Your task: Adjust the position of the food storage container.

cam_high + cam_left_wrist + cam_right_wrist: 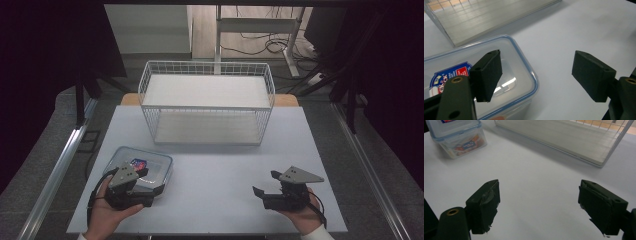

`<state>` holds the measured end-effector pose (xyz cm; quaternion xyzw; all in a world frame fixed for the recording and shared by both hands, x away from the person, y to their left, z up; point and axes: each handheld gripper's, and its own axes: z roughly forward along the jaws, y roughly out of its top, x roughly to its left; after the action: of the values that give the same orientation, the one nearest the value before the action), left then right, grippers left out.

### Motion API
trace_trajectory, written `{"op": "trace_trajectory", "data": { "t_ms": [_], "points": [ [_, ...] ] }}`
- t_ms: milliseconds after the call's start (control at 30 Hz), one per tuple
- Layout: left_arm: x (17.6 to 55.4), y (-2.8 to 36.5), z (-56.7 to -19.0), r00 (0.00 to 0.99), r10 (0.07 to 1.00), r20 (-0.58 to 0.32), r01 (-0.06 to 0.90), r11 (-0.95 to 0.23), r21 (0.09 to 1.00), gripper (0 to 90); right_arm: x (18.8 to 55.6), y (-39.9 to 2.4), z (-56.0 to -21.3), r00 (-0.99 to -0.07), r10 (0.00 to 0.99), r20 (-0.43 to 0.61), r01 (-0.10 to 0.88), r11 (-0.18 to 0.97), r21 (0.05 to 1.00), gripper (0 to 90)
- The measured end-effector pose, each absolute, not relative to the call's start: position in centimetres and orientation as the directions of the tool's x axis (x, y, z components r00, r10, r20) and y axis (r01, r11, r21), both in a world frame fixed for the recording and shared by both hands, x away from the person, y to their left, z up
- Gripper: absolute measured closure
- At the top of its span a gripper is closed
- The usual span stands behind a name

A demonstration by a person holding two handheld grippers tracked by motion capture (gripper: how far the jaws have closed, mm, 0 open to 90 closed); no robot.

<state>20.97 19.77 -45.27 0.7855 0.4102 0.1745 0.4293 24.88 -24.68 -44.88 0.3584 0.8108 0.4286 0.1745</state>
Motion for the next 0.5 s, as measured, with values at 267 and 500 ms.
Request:
{"op": "trace_trajectory", "data": {
  "t_ms": [267, 500],
  "points": [
    [20.64, 20.15, -45.42, 0.591, 0.803, -0.069, 0.491, -0.291, 0.821, 24.1, 25.19, -25.20, -44.94, -0.672, 0.740, 0.020, 0.444, 0.381, 0.811, 18.9],
    [20.44, 20.29, -45.38, 0.594, 0.801, -0.071, 0.487, -0.288, 0.825, 24.0, 25.11, -25.16, -44.90, -0.661, 0.750, 0.018, 0.453, 0.379, 0.807, 19.0]
  ]
}}
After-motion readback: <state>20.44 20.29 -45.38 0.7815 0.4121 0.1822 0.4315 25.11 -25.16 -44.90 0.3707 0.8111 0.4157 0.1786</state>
